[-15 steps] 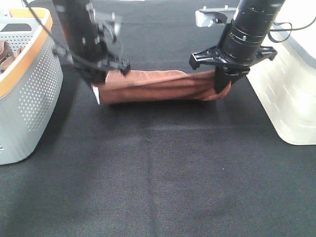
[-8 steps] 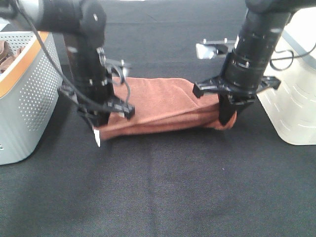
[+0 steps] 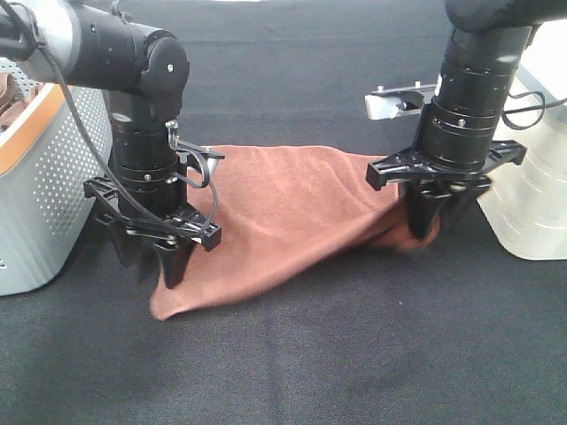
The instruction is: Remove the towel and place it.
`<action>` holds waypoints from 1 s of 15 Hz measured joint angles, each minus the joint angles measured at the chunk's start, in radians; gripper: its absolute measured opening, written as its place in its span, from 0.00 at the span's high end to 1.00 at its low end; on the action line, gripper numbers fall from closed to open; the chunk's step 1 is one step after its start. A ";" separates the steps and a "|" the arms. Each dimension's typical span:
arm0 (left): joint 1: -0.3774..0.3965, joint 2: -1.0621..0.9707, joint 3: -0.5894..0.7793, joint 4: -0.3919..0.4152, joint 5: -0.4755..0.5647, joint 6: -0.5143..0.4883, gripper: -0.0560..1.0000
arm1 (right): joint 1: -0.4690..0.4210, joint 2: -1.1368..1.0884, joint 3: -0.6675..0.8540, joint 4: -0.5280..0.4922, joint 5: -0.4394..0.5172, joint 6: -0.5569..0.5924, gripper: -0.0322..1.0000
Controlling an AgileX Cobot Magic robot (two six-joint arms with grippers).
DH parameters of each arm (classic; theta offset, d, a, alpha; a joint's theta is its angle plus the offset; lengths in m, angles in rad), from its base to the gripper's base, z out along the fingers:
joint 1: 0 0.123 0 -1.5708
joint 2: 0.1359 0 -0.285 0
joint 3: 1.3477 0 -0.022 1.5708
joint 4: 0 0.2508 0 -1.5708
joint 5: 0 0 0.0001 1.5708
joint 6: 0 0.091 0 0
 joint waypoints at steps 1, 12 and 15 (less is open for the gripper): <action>0.000 0.000 0.000 -0.002 0.000 0.000 0.31 | 0.000 0.000 0.000 0.003 0.014 0.000 0.42; 0.000 -0.197 -0.008 -0.016 0.000 0.002 0.29 | 0.000 -0.176 0.001 0.083 0.065 -0.050 0.19; 0.000 -0.390 -0.024 -0.016 0.001 0.002 0.29 | 0.000 -0.320 0.001 0.117 0.065 -0.069 0.19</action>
